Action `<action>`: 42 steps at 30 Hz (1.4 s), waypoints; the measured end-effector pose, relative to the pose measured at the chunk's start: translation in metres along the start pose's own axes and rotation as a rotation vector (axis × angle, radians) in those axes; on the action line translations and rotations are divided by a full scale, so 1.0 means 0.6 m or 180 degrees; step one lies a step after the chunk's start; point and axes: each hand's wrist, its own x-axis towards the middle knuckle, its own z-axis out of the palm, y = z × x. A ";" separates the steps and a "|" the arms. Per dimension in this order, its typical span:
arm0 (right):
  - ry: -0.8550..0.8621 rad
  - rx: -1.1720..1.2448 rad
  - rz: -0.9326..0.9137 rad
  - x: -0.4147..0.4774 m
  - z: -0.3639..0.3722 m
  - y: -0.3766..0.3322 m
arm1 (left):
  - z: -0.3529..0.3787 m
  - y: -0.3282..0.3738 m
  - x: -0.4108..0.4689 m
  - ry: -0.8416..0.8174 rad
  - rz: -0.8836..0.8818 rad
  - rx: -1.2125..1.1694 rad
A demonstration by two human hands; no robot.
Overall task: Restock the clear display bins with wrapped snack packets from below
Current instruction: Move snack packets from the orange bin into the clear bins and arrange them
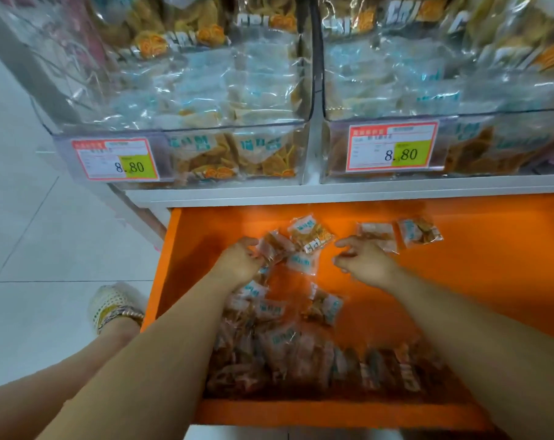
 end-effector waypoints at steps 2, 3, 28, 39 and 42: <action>-0.0024 0.0231 0.0252 0.034 0.019 0.005 | 0.010 -0.003 0.022 -0.0084 0.0024 0.0367; -0.0028 0.0379 0.0353 0.048 0.027 0.009 | 0.014 -0.006 0.033 -0.0107 0.0057 0.0536; 0.0816 0.2845 0.2178 0.189 0.114 0.015 | 0.104 -0.052 0.129 -0.0233 -0.0341 0.0091; 0.0456 0.3003 0.2109 0.160 0.103 0.021 | 0.112 -0.061 0.113 -0.0552 0.0317 0.0983; 0.0495 0.2951 0.2047 0.158 0.101 0.020 | 0.112 -0.066 0.115 -0.0468 0.0206 0.0774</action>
